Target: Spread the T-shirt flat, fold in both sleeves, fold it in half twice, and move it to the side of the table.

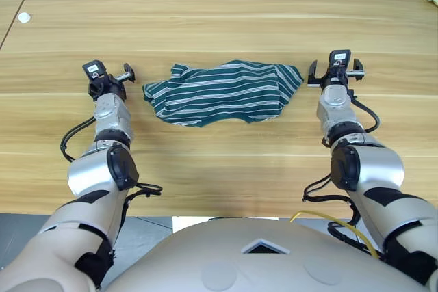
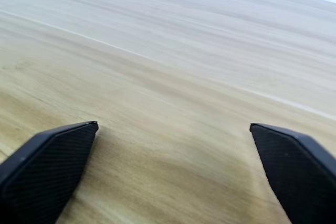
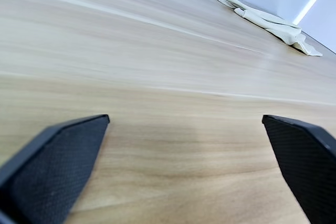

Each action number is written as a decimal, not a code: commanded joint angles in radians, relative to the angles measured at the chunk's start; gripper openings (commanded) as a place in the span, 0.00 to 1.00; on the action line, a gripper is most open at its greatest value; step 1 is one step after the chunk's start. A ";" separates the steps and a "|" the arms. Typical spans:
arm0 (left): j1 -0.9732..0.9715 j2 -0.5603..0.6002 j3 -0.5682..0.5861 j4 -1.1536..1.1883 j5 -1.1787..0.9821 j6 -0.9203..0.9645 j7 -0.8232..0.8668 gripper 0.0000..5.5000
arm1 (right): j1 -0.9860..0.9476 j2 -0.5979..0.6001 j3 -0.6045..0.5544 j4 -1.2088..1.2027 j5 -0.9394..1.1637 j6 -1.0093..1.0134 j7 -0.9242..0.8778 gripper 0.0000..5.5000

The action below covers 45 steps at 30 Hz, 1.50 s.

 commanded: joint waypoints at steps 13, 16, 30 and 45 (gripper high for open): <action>0.038 -0.015 0.003 0.035 -0.004 0.046 0.003 0.98 | 0.027 0.029 0.008 0.035 0.008 0.039 0.008 0.98; 0.038 -0.015 0.003 0.035 -0.004 0.046 0.003 0.98 | 0.027 0.030 0.008 0.036 0.008 0.039 0.008 0.98; 0.040 -0.013 0.009 0.034 -0.009 0.037 0.004 0.98 | 0.028 0.031 0.002 0.032 0.017 0.020 0.015 0.98; 0.268 -0.085 -0.069 -0.670 -0.438 -0.363 -1.210 0.98 | 0.352 -0.057 0.335 -0.637 -0.036 -0.587 0.527 0.98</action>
